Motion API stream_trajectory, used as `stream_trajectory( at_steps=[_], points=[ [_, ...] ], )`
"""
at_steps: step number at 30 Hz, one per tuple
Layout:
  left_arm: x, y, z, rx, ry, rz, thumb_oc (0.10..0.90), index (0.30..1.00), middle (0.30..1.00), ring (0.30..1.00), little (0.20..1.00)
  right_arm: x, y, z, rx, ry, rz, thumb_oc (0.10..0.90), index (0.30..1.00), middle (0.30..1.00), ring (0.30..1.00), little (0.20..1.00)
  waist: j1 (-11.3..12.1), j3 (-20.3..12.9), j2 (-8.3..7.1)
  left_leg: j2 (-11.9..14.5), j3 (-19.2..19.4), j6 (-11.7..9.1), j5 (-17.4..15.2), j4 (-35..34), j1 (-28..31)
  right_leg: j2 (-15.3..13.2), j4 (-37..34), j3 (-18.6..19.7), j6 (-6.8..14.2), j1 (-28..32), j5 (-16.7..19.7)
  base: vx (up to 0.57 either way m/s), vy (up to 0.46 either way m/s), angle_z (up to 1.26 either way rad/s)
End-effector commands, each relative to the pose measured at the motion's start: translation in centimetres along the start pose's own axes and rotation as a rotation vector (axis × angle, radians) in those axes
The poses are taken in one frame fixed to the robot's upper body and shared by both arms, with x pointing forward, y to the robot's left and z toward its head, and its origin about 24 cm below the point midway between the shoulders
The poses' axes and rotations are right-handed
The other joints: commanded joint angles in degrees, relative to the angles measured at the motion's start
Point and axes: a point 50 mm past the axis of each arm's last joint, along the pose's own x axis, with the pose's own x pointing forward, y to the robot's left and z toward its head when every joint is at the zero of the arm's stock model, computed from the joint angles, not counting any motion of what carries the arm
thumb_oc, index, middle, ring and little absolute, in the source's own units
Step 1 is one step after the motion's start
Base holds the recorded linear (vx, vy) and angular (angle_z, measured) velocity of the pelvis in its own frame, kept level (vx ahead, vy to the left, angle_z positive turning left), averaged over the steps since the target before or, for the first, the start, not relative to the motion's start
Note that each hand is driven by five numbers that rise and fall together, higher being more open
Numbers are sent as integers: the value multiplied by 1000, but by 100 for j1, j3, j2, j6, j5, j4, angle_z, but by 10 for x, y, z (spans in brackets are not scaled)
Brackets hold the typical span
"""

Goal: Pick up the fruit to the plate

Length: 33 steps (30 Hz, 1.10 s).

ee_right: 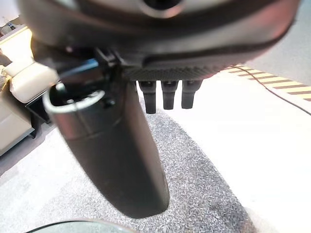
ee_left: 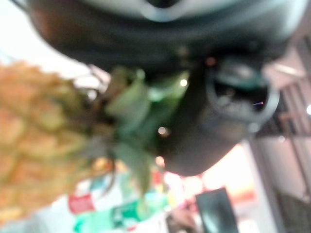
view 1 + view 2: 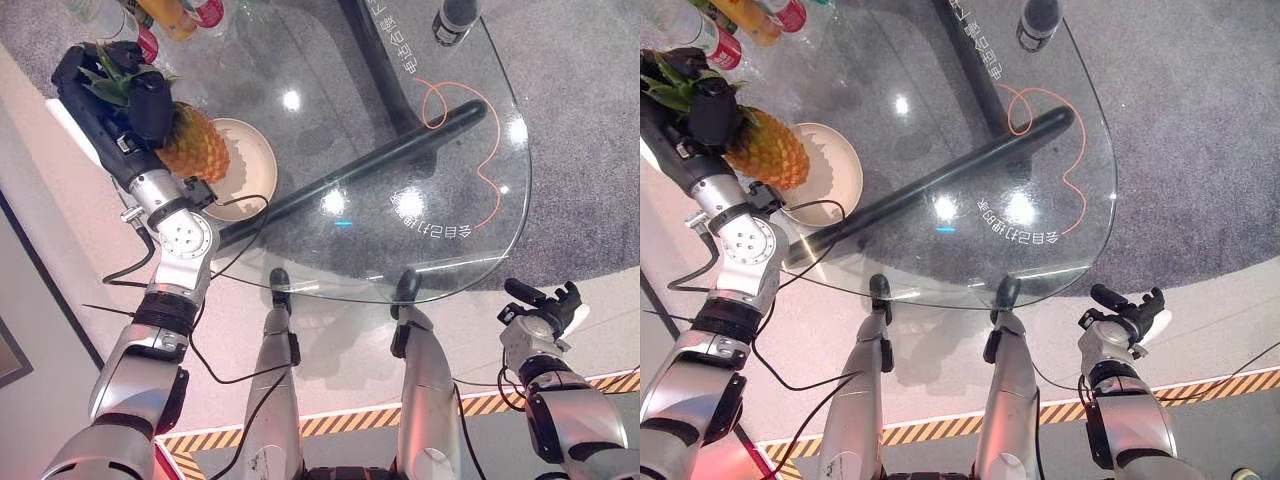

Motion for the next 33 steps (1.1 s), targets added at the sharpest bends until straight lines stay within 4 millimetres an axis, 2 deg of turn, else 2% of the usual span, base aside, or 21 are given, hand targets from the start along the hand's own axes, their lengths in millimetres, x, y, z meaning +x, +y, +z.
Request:
stream_trajectory(
  at_steps=[1, 33],
  points=[
    [45, -10, 60, -132, -284, 2, 100, 300, 300, 300, 200, 11, -24, 10, -17, -52, -72, 800, 900, 900, 900, 900, 38, -161, -124, 23, -55, 282, -216, 346, -259, 59, -252, 177, 87, 212, 420, -1, 25, -4],
    [59, -18, 60, -70, -287, -2, 100, 300, 300, 300, 200, 7, -9, 16, -37, -77, -22, 800, 900, 900, 900, 900, -101, -161, -269, 14, 5, 294, -279, 344, -321, 166, -348, 200, 97, 122, 468, -1, 0, 0]
  ],
)
